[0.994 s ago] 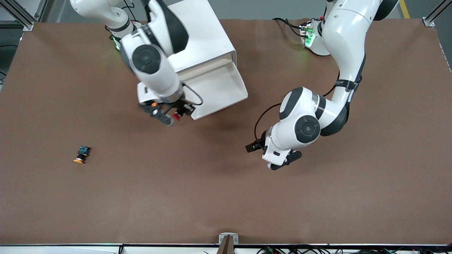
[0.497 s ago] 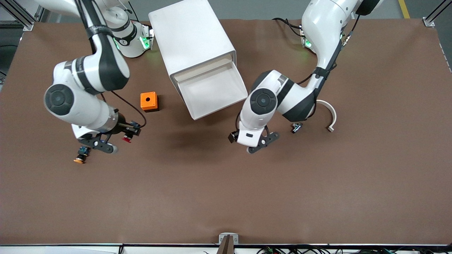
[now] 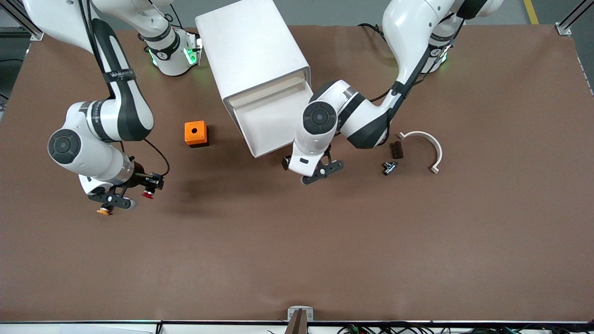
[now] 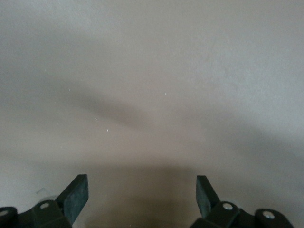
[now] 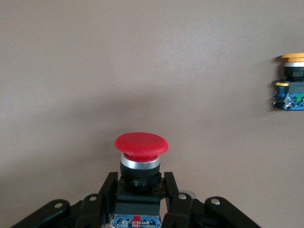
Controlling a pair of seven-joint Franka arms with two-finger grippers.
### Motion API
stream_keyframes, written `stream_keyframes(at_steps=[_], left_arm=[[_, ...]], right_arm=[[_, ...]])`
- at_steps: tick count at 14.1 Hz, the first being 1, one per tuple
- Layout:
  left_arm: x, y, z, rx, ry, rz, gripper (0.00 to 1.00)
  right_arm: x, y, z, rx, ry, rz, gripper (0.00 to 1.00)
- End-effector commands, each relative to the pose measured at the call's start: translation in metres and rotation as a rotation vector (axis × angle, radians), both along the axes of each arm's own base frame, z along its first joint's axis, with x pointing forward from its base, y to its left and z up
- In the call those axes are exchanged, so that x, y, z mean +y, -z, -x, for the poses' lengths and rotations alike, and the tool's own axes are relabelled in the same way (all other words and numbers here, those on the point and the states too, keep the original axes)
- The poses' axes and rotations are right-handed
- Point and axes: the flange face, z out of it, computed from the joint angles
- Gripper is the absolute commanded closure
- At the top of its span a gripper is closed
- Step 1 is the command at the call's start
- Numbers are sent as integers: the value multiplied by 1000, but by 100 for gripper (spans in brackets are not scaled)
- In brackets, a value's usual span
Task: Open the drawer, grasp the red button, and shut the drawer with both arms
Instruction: 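Lift the red button out with the right gripper while the left gripper pushes, then push the drawer shut with the left gripper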
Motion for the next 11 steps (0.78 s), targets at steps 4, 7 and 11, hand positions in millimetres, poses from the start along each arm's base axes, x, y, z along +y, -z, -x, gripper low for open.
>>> stream_keyframes(at_steps=[4, 7, 11], left_arm=[[-10, 7, 16, -2, 30, -20, 0], [-23, 8, 30, 4, 54, -18, 0], [-41, 15, 56, 20, 96, -24, 0]], right_arm=[[-56, 51, -8, -6, -47, 16, 100], [-78, 76, -16, -1, -34, 25, 100], [-85, 90, -26, 7, -17, 28, 100]])
